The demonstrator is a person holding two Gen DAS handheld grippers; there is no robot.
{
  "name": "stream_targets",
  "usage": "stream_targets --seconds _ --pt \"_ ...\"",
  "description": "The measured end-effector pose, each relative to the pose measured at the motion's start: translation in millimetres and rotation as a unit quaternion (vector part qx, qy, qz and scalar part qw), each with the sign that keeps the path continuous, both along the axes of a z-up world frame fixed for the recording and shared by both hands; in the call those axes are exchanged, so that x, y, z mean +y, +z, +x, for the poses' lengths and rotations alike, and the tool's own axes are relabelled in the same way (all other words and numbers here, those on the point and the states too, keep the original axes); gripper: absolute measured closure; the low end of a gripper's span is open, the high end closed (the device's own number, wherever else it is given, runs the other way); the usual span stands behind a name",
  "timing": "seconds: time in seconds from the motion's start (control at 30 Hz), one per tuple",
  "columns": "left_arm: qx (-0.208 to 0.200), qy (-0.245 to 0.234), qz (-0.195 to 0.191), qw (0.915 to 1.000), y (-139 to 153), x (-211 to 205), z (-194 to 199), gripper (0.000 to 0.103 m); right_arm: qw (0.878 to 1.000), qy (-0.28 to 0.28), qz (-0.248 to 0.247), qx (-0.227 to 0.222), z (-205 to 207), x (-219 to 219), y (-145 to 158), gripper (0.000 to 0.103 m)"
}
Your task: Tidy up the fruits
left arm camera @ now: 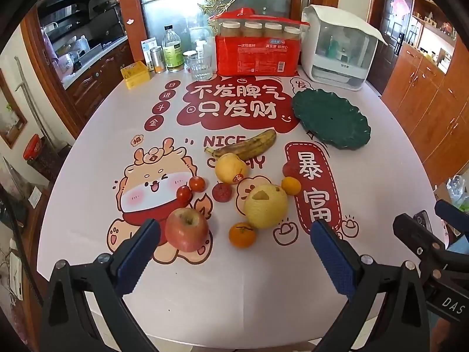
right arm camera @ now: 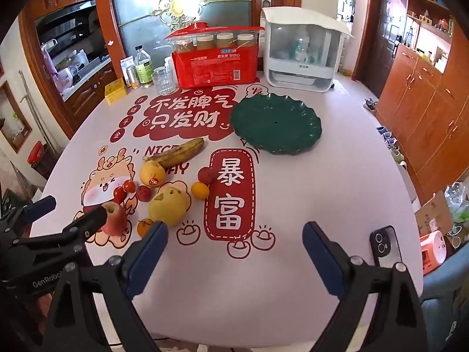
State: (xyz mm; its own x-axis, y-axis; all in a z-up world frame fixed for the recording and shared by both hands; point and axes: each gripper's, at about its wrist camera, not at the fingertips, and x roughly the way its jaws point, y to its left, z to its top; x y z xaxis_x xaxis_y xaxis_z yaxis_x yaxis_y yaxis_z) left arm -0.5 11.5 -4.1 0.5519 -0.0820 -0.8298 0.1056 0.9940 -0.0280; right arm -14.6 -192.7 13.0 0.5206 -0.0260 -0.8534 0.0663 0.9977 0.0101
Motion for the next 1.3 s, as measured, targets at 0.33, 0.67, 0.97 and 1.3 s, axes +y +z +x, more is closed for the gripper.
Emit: stream_targets --seconds 0.33,0.67,0.97,1.3 --pt "0.0 0.009 0.014 0.9999 -4 -22 -2 0.002 1.0 0.009 0.004 0.006 -2 7 -3 0.009" --pt "0.004 0.014 0.01 0.9998 -3 -20 -2 0.002 1.0 0.015 0.004 0.01 1 11 -4 0.009" --pt "0.0 0.016 0.011 0.9998 2 -21 0 0.002 1.0 0.017 0.001 0.01 2 15 -5 0.009" --pt "-0.008 0.029 0.022 0.9993 5 -20 -6 0.002 1.0 0.03 0.001 0.007 -1 18 -8 0.009"
